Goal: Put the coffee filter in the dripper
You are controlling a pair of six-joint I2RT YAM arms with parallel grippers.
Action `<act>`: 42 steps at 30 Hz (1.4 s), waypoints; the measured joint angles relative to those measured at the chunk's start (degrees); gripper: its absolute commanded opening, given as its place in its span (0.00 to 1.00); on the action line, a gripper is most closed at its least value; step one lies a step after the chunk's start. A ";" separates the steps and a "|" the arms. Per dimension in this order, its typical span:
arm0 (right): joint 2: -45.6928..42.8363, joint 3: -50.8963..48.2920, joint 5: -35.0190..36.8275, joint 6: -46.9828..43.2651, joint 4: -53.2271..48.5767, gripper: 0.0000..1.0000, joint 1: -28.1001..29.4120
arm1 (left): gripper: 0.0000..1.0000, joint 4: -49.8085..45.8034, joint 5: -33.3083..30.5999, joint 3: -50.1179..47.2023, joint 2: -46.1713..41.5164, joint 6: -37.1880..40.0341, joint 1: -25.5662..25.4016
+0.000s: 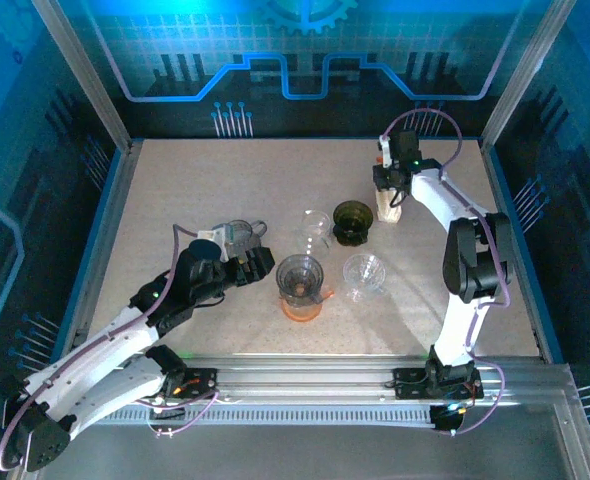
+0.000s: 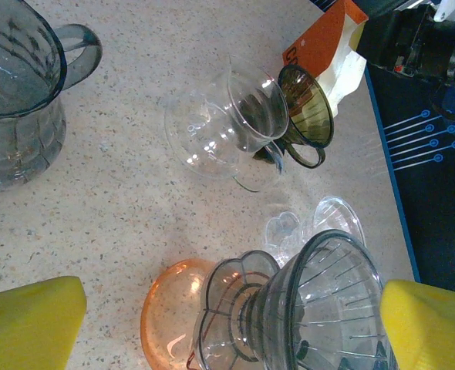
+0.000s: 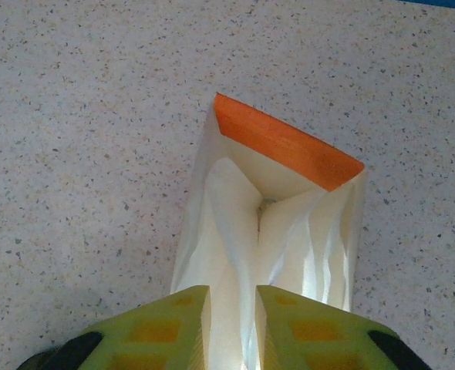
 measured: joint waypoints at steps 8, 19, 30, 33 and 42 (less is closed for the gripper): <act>1.05 0.31 0.00 0.00 0.00 0.23 0.00 | 0.99 0.00 0.15 0.00 0.00 0.00 0.00; 1.92 0.31 0.04 0.02 -0.13 0.19 0.00 | 0.99 0.00 0.15 0.00 0.00 -0.02 0.04; 2.82 0.31 0.68 -0.09 -0.11 0.00 0.00 | 0.99 0.02 0.17 0.00 0.00 -0.04 0.17; 2.82 0.31 1.16 -0.26 -0.04 0.00 0.00 | 0.99 0.02 0.20 0.00 0.00 -0.07 0.26; -1.14 -1.40 1.53 -0.17 0.52 0.00 0.02 | 0.99 0.04 0.61 0.00 0.00 -0.17 0.33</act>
